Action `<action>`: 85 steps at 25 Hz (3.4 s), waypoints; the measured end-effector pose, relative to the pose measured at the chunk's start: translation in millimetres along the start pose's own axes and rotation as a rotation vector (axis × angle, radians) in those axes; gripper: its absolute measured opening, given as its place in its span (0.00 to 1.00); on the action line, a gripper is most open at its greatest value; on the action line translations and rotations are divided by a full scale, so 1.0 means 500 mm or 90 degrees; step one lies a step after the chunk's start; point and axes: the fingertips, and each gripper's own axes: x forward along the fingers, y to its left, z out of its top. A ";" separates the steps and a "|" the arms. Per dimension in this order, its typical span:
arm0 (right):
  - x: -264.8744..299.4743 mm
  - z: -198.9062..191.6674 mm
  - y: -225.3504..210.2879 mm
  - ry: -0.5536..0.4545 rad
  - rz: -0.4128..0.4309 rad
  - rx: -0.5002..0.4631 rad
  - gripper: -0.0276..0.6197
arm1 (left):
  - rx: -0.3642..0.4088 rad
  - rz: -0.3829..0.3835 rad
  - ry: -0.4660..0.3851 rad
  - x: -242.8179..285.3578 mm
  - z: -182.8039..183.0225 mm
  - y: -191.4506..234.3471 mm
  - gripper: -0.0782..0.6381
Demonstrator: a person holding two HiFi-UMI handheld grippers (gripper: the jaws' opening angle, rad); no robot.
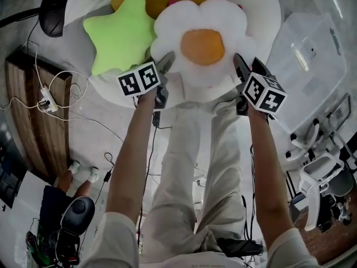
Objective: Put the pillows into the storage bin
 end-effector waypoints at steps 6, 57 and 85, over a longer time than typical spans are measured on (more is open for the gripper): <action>-0.007 -0.004 0.011 0.008 0.019 -0.007 0.41 | 0.031 0.011 -0.003 -0.029 0.007 -0.007 0.51; -0.325 -0.083 -0.442 -0.063 -0.008 0.130 0.39 | 0.241 -0.017 0.038 0.070 -0.181 -0.515 0.47; -0.452 -0.260 -0.806 -0.102 -0.099 0.361 0.39 | 0.442 -0.065 0.170 0.313 -0.370 -0.831 0.46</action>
